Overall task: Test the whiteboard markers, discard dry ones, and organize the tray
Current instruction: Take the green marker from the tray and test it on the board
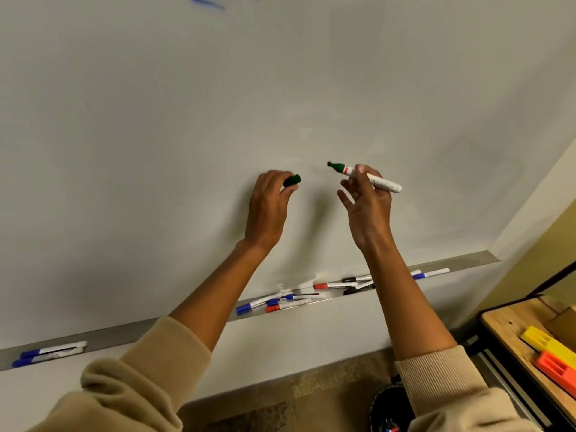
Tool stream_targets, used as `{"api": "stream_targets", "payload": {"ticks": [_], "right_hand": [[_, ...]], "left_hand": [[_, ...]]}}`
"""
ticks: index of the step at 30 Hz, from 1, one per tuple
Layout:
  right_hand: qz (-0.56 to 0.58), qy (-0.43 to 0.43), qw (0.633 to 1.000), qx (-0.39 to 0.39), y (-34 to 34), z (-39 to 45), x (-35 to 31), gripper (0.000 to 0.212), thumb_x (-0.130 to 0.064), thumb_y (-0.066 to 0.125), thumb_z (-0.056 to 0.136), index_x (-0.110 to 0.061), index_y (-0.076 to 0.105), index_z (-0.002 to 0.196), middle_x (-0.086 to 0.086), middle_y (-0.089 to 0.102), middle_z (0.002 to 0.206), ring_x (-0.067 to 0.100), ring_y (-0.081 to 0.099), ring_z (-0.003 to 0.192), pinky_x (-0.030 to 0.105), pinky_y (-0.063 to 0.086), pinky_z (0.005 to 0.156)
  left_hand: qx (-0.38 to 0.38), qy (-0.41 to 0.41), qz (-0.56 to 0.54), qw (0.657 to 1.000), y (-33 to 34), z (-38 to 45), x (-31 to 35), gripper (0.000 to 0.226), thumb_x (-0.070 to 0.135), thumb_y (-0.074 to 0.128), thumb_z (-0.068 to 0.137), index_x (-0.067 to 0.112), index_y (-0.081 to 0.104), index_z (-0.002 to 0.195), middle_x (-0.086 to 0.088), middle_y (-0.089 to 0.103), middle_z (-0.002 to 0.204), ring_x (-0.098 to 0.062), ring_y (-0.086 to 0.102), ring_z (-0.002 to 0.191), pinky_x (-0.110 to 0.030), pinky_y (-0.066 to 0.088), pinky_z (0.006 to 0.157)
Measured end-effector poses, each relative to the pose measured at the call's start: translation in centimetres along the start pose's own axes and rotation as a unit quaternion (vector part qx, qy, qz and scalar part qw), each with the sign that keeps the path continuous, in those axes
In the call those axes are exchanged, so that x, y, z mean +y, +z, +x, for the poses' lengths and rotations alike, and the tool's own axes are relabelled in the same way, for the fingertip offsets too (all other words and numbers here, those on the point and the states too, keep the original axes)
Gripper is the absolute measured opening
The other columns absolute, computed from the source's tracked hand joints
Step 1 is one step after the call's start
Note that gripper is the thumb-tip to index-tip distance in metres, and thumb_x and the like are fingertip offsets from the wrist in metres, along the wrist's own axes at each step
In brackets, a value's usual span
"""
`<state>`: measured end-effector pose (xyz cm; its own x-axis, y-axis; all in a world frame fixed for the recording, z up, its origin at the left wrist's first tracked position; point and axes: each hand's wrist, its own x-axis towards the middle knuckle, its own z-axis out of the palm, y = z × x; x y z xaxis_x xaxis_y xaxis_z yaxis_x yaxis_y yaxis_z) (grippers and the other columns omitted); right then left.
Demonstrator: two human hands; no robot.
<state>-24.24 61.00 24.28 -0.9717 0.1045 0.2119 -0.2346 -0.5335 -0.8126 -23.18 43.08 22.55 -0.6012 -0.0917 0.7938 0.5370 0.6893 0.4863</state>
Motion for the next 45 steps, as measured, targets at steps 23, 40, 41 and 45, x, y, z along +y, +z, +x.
{"api": "stream_targets", "payload": {"ticks": [23,40,41,45], "right_hand": [[-0.206,-0.385,0.892,-0.121,18.6,5.6,-10.1,0.035,-0.020,0.056,0.101,-0.005,0.063,0.132,0.008,0.067,0.129,0.017,0.063,0.121,0.041,0.049,0.106],[-0.254,-0.482,0.838,-0.028,19.1,9.4,-7.5,0.032,-0.019,0.061,0.096,-0.010,0.068,0.126,-0.011,0.070,0.111,0.018,0.069,0.098,0.038,0.058,0.083],[-0.272,-0.492,0.827,-0.024,18.5,9.1,-7.1,0.031,-0.019,0.061,0.096,-0.011,0.068,0.126,-0.017,0.068,0.107,0.018,0.068,0.096,0.037,0.057,0.082],[-0.258,-0.479,0.839,-0.001,16.5,8.7,-6.0,0.030,-0.020,0.059,0.095,-0.022,0.067,0.125,-0.033,0.065,0.100,0.021,0.069,0.095,0.037,0.057,0.083]], "left_hand": [[0.149,0.228,0.209,0.939,-6.8,13.5,-3.3,0.033,0.022,0.059,0.095,0.008,0.065,0.125,-0.015,0.049,0.145,-0.037,0.036,0.141,-0.054,0.030,0.115],[0.183,0.240,0.246,0.921,-5.4,13.7,-4.2,0.034,0.022,0.056,0.097,0.010,0.063,0.128,-0.016,0.049,0.144,-0.039,0.036,0.140,-0.055,0.028,0.116],[0.182,0.238,0.248,0.921,-5.4,13.6,-4.1,0.034,0.021,0.057,0.096,0.010,0.063,0.128,-0.016,0.049,0.144,-0.039,0.036,0.140,-0.055,0.028,0.116],[0.175,0.229,0.246,0.925,-5.2,13.5,-3.9,0.034,0.022,0.060,0.095,0.011,0.064,0.127,-0.015,0.048,0.145,-0.039,0.035,0.140,-0.058,0.029,0.114]]}}
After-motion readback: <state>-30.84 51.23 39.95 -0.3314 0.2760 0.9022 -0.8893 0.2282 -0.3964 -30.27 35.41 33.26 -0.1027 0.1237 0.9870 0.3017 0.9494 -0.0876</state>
